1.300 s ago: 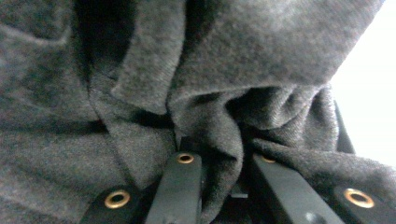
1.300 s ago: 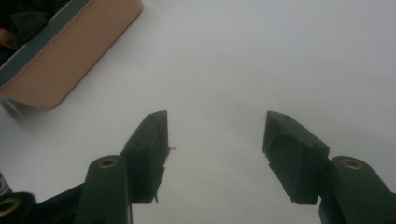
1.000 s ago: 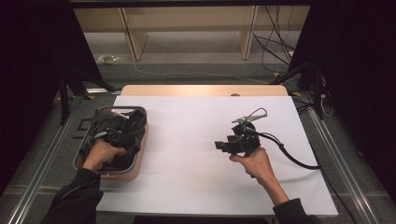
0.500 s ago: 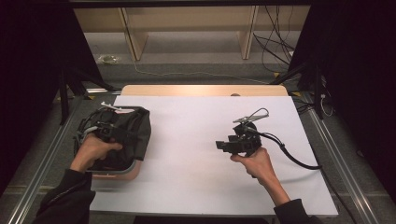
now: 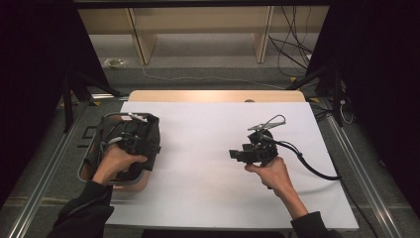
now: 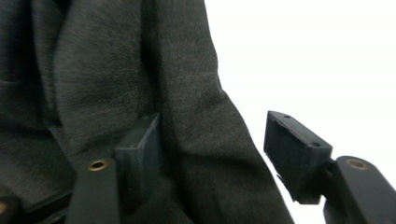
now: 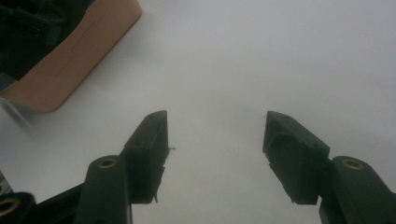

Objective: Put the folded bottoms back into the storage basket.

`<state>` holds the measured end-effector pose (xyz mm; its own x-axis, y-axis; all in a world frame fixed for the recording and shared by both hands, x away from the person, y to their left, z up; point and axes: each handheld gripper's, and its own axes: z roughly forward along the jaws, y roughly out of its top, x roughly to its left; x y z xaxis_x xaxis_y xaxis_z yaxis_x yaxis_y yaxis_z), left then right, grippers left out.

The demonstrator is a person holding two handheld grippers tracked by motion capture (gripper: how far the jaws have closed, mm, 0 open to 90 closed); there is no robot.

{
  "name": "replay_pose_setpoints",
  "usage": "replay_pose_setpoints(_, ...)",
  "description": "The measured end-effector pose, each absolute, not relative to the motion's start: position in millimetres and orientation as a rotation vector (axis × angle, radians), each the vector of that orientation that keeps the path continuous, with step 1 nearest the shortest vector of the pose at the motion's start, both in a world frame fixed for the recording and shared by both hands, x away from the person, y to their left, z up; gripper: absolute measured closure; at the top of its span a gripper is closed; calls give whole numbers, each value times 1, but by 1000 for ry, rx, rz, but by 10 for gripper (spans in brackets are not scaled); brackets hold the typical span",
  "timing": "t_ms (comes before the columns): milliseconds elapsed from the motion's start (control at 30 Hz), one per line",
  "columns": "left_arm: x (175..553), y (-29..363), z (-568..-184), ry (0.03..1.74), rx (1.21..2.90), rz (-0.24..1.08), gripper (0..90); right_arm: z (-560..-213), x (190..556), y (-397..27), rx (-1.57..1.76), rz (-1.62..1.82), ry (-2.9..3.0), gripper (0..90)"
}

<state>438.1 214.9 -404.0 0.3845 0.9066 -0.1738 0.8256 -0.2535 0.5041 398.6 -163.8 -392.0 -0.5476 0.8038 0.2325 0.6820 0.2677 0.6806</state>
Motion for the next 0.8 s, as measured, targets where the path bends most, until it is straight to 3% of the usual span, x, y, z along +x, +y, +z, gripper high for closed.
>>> replay_pose_setpoints(133, 436, 227, -400, 1493, 2108, 247, 688, -391, 398, -164, 1402, 1145, 2368, 415)
replay_pose_setpoints(200, 435, 236, -399, 1471, 2080, 182, 756, -391, 398, -165, 1402, 1148, 2367, 415)
replay_pose_setpoints(300, 435, 244, -397, 1453, 2055, 125, 797, -391, 398, -166, 1402, 1150, 2364, 415)
replay_pose_setpoints(433, 433, 254, -397, 1475, 2077, 163, 847, -390, 398, -167, 1406, 1153, 2359, 415)
replay_pose_setpoints(600, 442, 255, -426, 1520, 2122, 98, 852, -390, 398, -169, 1411, 1149, 2357, 416)
replay_pose_setpoints(800, 451, 245, -443, 1544, 2160, 123, 853, -390, 397, -169, 1409, 1148, 2357, 416)
